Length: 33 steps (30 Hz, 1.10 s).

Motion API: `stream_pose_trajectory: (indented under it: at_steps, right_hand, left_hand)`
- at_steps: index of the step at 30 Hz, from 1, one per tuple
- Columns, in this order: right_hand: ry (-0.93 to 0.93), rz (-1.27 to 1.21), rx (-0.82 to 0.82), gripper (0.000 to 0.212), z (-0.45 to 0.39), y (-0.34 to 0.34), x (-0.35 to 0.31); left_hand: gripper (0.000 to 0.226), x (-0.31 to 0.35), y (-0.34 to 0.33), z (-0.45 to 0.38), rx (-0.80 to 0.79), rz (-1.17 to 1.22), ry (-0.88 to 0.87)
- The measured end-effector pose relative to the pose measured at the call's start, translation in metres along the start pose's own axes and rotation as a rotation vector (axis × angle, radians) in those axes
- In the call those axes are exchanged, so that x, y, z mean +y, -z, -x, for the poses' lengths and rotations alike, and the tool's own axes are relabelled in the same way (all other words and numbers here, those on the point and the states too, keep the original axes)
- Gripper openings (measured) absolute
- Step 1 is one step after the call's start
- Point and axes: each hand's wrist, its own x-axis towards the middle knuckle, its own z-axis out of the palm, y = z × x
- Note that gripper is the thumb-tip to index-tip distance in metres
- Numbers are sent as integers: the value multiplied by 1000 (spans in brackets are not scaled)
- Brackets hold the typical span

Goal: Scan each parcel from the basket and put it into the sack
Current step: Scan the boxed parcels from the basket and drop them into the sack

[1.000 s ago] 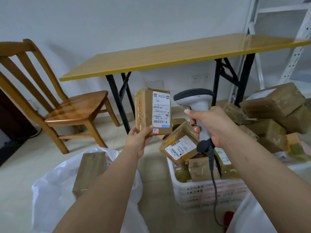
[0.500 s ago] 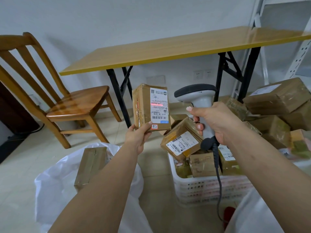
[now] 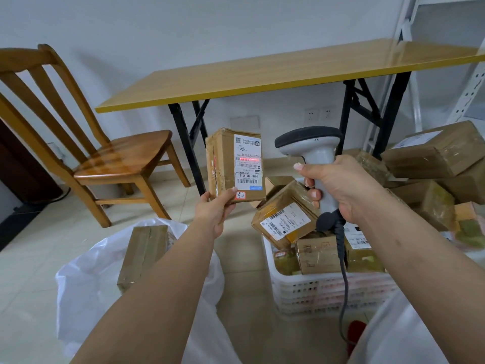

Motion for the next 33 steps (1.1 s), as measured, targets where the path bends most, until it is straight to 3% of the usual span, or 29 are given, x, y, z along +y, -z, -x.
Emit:
stream_pose_trajectory:
  at_steps: [23, 25, 28, 33]
  right_hand:
    - [-48, 49, -33, 23, -8, -33, 11]
    - [-69, 53, -59, 22, -12, -47, 18]
    - [-106, 63, -108, 20, -18, -76, 30]
    - [-159, 113, -186, 21, -24, -134, 56]
  left_hand:
    - [61, -4, 28, 2, 53, 3, 19]
    - [61, -1, 41, 2, 143, -6, -40]
    - [58, 14, 75, 3, 406, -43, -247]
    - [98, 40, 178, 4, 743, -170, -330]
